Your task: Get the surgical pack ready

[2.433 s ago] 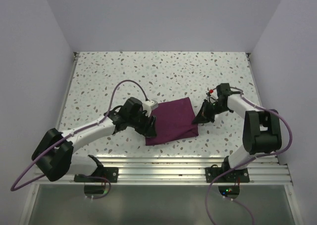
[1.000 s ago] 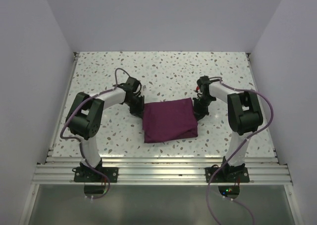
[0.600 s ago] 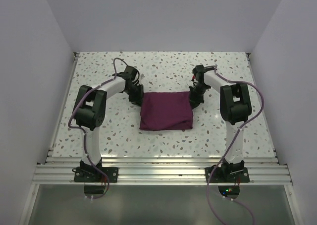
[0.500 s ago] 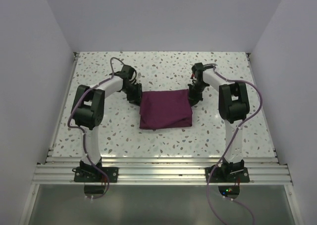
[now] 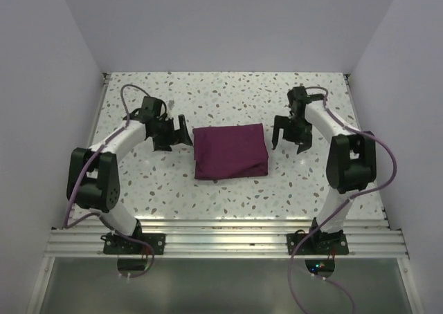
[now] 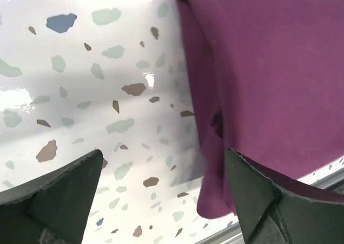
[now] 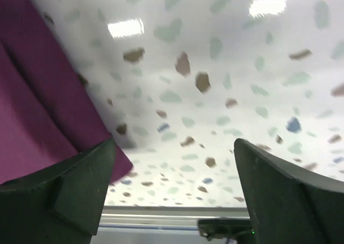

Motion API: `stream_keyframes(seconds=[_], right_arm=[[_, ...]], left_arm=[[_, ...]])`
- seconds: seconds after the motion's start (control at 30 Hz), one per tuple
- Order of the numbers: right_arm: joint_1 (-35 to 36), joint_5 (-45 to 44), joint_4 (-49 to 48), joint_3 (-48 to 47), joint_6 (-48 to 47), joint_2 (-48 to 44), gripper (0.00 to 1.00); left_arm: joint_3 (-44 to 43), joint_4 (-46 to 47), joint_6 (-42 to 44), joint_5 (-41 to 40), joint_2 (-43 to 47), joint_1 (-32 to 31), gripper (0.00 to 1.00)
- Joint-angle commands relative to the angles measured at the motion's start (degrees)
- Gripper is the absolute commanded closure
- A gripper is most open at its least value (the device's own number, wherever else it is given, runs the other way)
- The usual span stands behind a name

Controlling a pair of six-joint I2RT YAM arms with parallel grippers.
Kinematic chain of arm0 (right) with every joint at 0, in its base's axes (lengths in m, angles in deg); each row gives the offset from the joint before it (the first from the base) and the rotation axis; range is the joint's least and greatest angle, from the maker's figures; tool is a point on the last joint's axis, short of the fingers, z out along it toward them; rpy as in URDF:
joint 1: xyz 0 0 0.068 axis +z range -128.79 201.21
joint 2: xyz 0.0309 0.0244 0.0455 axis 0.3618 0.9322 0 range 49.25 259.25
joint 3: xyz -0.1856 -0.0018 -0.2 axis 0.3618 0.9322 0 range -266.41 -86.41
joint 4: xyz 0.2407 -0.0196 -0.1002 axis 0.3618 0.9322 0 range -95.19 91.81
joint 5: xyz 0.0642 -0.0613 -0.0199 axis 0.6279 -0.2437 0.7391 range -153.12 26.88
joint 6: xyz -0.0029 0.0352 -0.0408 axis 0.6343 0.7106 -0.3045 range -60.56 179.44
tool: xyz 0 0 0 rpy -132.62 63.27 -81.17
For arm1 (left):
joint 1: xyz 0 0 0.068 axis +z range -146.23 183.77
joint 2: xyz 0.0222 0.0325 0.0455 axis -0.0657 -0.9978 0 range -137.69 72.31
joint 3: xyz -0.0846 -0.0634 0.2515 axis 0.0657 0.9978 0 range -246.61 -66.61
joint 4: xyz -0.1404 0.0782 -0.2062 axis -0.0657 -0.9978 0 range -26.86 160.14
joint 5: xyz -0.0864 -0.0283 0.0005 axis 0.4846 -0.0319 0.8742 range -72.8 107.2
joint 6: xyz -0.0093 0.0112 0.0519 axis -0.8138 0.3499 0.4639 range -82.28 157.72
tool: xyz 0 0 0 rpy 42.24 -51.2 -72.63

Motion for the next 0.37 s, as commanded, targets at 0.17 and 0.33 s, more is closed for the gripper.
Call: stream_keyframes(seconds=[0.17, 0.33], right_arm=[[1.2, 5.5, -4.7, 15.3, -1.3, -17.8, 0.01], [1.5, 8.4, -12.2, 25.1, -1.2, -28.7, 0.01]], left_arm=[[9.7, 8.6, -4.0, -0.4, 18.7, 0.0, 0.0], [16.4, 15.7, -7.4, 0.6, 29.3, -0.1, 0.0]])
